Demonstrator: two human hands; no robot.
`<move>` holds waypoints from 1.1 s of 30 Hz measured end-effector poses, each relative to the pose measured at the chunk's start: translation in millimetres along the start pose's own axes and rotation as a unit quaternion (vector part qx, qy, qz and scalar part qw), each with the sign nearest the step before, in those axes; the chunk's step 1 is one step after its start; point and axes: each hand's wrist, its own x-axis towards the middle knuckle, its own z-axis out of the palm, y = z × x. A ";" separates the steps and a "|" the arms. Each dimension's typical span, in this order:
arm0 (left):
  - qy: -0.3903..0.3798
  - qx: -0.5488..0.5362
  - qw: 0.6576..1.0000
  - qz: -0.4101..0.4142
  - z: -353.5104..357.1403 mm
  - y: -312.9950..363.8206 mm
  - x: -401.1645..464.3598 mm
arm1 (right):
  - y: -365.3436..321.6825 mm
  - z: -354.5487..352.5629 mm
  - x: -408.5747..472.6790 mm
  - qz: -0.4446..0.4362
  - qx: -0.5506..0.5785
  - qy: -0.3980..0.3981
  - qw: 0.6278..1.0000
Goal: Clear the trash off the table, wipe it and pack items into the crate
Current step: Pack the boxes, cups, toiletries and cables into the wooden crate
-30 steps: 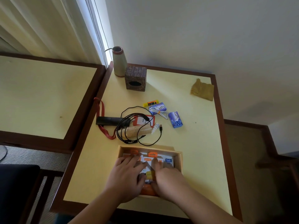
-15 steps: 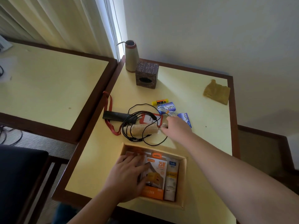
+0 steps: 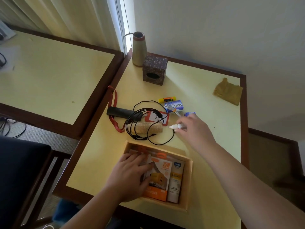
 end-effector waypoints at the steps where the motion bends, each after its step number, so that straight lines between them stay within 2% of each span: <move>1: 0.000 0.001 1.000 0.001 -0.1 0.3 0.1 | -2.0 -11.9 -20.8 -0.021 0.005 0.023 1.000; 3: -0.005 0.001 1.000 0.002 -0.5 0.8 0.2 | -8.7 -30.2 -63.4 -0.088 -0.003 0.016 0.996; 4: -0.006 0.001 1.000 0.002 -0.9 1.2 0.5 | -11.7 -34.7 -82.5 -0.115 -0.020 -0.020 0.993; 5: -0.008 0.003 1.000 0.000 -1.2 1.4 0.8 | -15.9 -37.2 -99.0 -0.114 -0.018 -0.064 0.991; 7: -0.014 0.009 1.000 -0.005 -2.8 2.2 0.6 | -25.6 -39.5 -118.5 -0.049 0.016 -0.150 0.987; 10: -0.018 0.011 1.000 -0.007 -5.7 3.9 -0.6 | -28.4 -25.7 -120.3 -0.120 -0.032 -0.176 0.976; 12: -0.021 0.003 1.000 -0.010 -6.5 4.7 -1.8 | -33.9 -17.6 -113.7 -0.113 -0.020 -0.206 0.972; 13: -0.021 0.003 1.000 -0.011 -7.1 5.1 -2.1 | -37.9 -15.1 -110.6 -0.110 -0.043 -0.220 0.968; 14: -0.024 0.006 1.000 -0.011 -7.7 5.6 -2.4 | -39.3 -11.9 -107.4 -0.143 -0.106 -0.234 0.956; 17: -0.029 0.011 0.999 -0.011 -8.7 6.5 -2.9 | -44.8 -3.7 -105.3 -0.200 -0.199 -0.221 0.934; 21: -0.029 0.005 0.999 -0.015 -8.6 6.3 -3.6 | -39.3 14.8 -109.7 -0.207 -0.184 -0.187 0.942; 25: -0.024 -0.008 1.000 -0.014 -7.0 4.7 -4.3 | -24.7 -1.7 -98.5 -0.138 -0.052 -0.166 0.975; 26: -0.022 -0.007 1.000 -0.012 -6.9 4.3 -4.1 | -21.9 -14.0 -91.3 -0.114 -0.016 -0.146 0.983; 29: -0.025 -0.007 1.000 -0.013 -5.6 2.9 -3.8 | -13.8 -50.6 -66.2 -0.069 0.065 -0.017 0.995; 30: -0.024 -0.010 1.000 -0.015 -5.8 2.5 -3.7 | -14.7 -58.1 -59.7 -0.075 0.072 -0.014 0.994; 31: -0.022 -0.012 1.000 -0.016 -6.4 2.7 -3.4 | -20.3 -62.7 -56.6 -0.090 0.068 -0.051 0.992; 33: -0.027 -0.019 0.999 -0.018 -7.5 3.7 -2.7 | -40.4 -53.0 -61.4 -0.114 0.028 -0.186 0.975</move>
